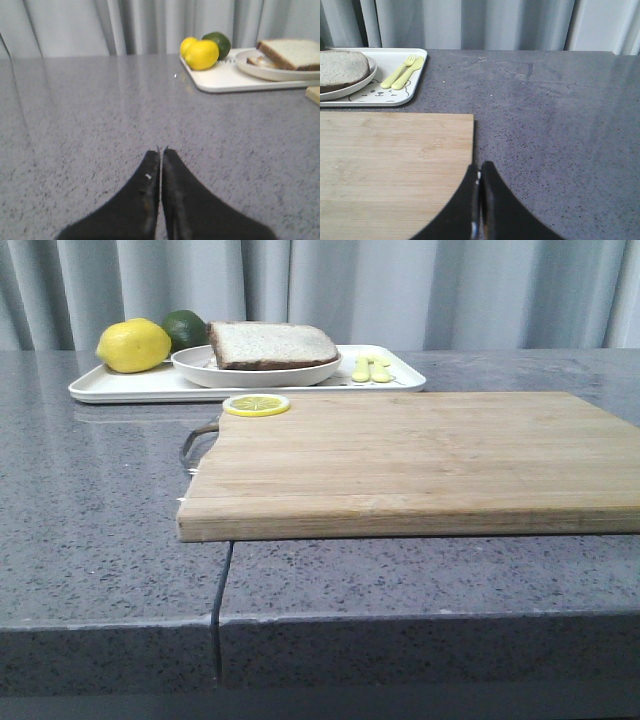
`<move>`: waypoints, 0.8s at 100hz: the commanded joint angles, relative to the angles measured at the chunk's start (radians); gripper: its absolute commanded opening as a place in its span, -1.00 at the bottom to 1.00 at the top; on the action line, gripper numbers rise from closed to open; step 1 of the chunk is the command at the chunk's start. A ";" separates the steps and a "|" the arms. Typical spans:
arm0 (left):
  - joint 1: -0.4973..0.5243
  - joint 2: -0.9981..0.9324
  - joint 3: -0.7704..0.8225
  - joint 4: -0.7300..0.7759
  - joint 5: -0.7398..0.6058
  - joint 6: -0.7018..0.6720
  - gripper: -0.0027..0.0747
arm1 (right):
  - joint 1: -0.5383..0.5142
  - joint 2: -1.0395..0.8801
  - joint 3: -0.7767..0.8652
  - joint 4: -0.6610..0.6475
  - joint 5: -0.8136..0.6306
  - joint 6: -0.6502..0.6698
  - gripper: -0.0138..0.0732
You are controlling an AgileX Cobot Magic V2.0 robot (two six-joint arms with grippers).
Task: Place bread and move sandwich to tray
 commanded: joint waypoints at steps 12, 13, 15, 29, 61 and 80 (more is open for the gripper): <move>-0.001 -0.032 0.061 0.087 -0.161 -0.083 -0.98 | -0.008 0.005 -0.028 -0.007 -0.075 -0.006 -0.95; -0.001 -0.032 0.064 0.087 -0.161 -0.083 -0.98 | -0.008 0.005 -0.028 -0.007 -0.075 -0.006 -0.95; -0.001 -0.032 0.070 0.087 -0.161 -0.083 -0.98 | -0.008 0.005 -0.028 -0.007 -0.075 -0.006 -0.95; -0.001 -0.032 0.075 0.085 -0.140 -0.083 -0.98 | -0.008 0.005 -0.028 -0.007 -0.075 -0.006 -0.95; -0.001 -0.032 0.075 0.035 -0.153 -0.083 -0.98 | -0.008 0.005 -0.028 -0.007 -0.075 -0.006 -0.95; -0.001 -0.032 0.075 0.035 -0.153 -0.083 -0.98 | -0.008 0.005 -0.028 -0.007 -0.075 -0.006 -0.95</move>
